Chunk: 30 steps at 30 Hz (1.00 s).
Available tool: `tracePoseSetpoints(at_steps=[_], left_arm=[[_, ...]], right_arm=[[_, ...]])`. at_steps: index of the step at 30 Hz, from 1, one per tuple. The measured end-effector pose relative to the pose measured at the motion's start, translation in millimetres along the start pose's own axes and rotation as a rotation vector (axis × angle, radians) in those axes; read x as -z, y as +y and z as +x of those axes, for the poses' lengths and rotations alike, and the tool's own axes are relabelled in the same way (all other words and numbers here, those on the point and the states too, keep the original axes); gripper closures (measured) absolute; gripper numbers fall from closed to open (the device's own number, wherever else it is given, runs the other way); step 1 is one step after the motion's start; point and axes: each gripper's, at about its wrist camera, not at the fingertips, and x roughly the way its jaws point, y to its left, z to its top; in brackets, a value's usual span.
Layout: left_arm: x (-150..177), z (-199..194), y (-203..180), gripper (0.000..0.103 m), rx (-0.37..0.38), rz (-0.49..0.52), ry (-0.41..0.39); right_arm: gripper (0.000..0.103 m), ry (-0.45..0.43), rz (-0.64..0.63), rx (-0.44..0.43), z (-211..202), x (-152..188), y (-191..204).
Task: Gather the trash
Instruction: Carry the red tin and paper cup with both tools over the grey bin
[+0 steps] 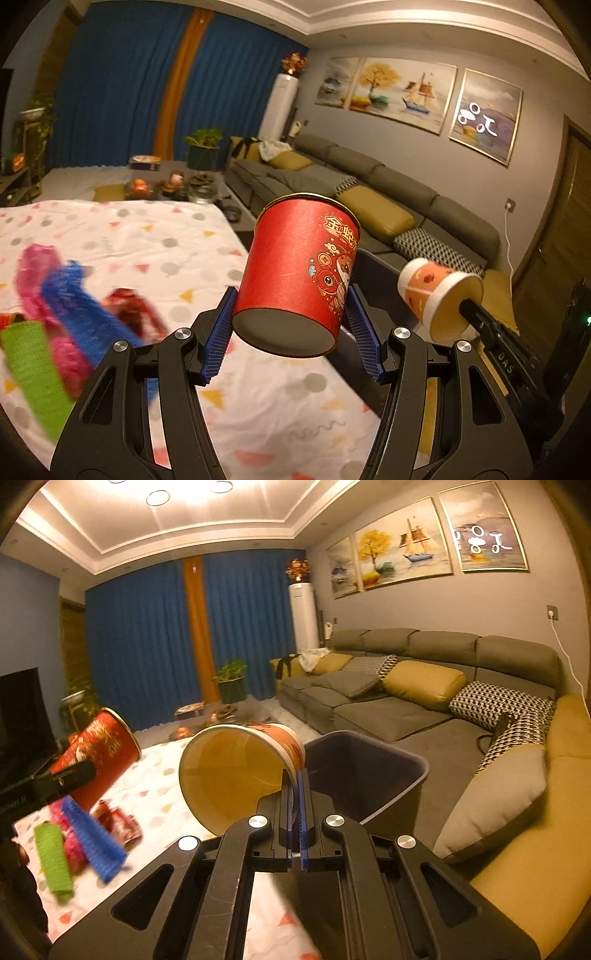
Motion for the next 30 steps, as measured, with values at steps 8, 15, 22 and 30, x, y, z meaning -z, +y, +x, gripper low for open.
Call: tracePoseSetpoints(at_steps=[8, 15, 22, 30], left_arm=[[-3.9, 44.8, -32.3, 0.045, 0.064, 0.041, 0.022], [-5.2, 79.1, -50.1, 0.045, 0.079, 0.072, 0.05], [-0.5, 115.3, -57.7, 0.045, 0.095, 0.089, 0.104], [7.6, 142.1, -57.8, 0.045, 0.107, 0.09, 0.158]], right_arm=[[0.099, 0.003, 0.032, 0.042, 23.0, -5.1, -25.4], [0.099, 0.028, 0.055, 0.056, 47.1, -2.9, -40.4], [0.099, 0.065, 0.091, 0.056, 66.3, 4.4, -47.7], [0.099, 0.097, 0.097, 0.069, 78.9, 12.1, -49.9]])
